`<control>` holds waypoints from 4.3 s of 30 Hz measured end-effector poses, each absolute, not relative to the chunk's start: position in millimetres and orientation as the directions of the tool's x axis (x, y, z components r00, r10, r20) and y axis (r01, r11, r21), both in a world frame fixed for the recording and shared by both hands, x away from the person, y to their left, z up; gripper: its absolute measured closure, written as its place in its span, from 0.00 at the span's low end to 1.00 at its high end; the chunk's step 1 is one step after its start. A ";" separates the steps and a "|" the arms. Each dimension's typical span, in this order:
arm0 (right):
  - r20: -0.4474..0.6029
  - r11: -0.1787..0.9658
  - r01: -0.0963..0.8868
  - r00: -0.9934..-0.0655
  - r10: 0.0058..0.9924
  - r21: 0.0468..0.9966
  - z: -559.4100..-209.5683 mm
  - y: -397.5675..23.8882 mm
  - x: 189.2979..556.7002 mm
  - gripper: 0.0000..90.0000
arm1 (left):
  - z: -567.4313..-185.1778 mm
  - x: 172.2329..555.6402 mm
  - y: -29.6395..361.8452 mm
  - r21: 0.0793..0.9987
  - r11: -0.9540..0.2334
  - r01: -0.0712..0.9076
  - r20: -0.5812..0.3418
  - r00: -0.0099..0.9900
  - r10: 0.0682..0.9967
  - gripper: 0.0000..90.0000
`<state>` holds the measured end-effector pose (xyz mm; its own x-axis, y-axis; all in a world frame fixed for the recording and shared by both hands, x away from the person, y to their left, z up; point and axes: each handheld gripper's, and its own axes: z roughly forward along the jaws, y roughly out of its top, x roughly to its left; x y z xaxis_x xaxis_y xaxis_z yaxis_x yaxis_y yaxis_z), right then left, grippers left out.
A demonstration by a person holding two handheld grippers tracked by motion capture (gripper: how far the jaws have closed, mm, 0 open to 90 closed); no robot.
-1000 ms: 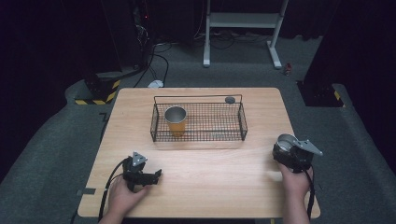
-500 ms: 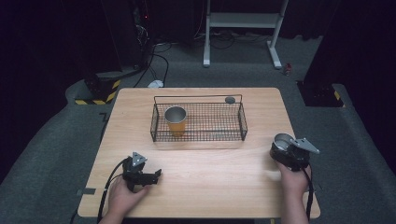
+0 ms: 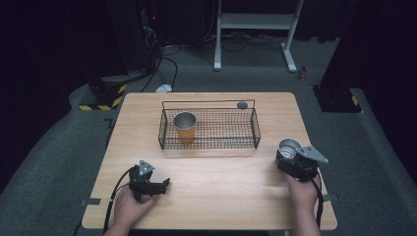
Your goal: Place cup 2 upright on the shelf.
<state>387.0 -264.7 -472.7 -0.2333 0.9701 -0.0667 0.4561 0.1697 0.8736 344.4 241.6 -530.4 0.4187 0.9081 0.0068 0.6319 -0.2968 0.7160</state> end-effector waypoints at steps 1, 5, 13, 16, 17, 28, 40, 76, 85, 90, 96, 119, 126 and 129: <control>-0.068 0.174 0.451 -0.242 0.968 0.876 -471.3 -262.4 386.3 0.21 | -530.4 344.4 241.6 0.716 -0.296 0.632 0.007 0.418 0.908 0.03; -0.066 0.184 0.436 -0.273 0.960 0.881 -467.2 -251.1 384.4 0.21 | -530.4 344.4 241.6 0.716 -0.296 0.632 0.006 0.418 0.908 0.03; -0.065 0.208 0.409 -0.336 0.940 0.889 -461.2 -227.0 383.2 0.21 | -530.5 344.3 241.5 0.718 -0.290 0.633 0.002 0.415 0.910 0.04; -0.064 0.213 0.400 -0.356 0.932 0.891 -459.7 -218.5 384.0 0.21 | -530.5 344.4 241.3 0.718 -0.288 0.634 0.001 0.413 0.911 0.04; -0.059 0.211 0.399 -0.361 0.931 0.892 -459.2 -215.7 384.2 0.21 | -530.5 344.4 241.3 0.718 -0.288 0.634 0.001 0.413 0.911 0.04; -0.056 0.226 0.373 -0.415 0.908 0.900 -453.7 -191.8 389.1 0.21 | -530.4 344.3 241.4 0.718 -0.288 0.634 0.002 0.411 0.911 0.04; -0.045 0.224 0.357 -0.445 0.894 0.907 -449.3 -178.0 391.5 0.21 | -529.9 344.1 241.9 0.716 -0.296 0.633 0.013 0.412 0.911 0.05; -0.023 0.173 0.372 -0.375 0.927 0.912 -406.9 -126.9 436.6 0.21 | -530.0 344.4 238.5 0.717 -0.276 0.640 0.009 0.388 0.921 0.04; -0.029 0.186 0.380 -0.381 0.924 0.906 -405.4 -116.4 460.6 0.21 | -529.9 344.4 238.6 0.717 -0.276 0.640 0.008 0.389 0.921 0.04; -0.029 0.187 0.383 -0.383 0.923 0.905 -409.0 -108.6 474.3 0.21 | -530.0 344.5 238.6 0.717 -0.275 0.641 0.006 0.389 0.921 0.04; -0.020 0.183 0.401 -0.378 0.925 0.898 -410.5 -100.9 487.2 0.21 | -530.0 344.6 238.7 0.717 -0.275 0.641 0.004 0.391 0.921 0.04; -0.011 0.218 0.510 -0.378 0.926 0.832 -450.4 -77.3 511.6 0.21 | -530.0 345.2 238.4 0.715 -0.276 0.642 0.002 0.393 0.920 0.04; -0.023 0.242 0.520 -0.392 0.920 0.819 -458.4 -70.4 511.9 0.21 | -530.0 345.2 238.4 0.715 -0.275 0.642 0.002 0.393 0.920 0.04; -0.027 0.249 0.517 -0.397 0.917 0.819 -459.2 -69.1 512.1 0.21 | -530.0 345.2 238.4 0.715 -0.276 0.642 0.002 0.393 0.920 0.04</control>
<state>512.1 -69.1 -459.2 -0.3972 0.9173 -0.0274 0.5174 0.2485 0.8189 345.2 238.4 -530.0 0.3927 0.9196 0.0019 0.6422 -0.2758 0.7152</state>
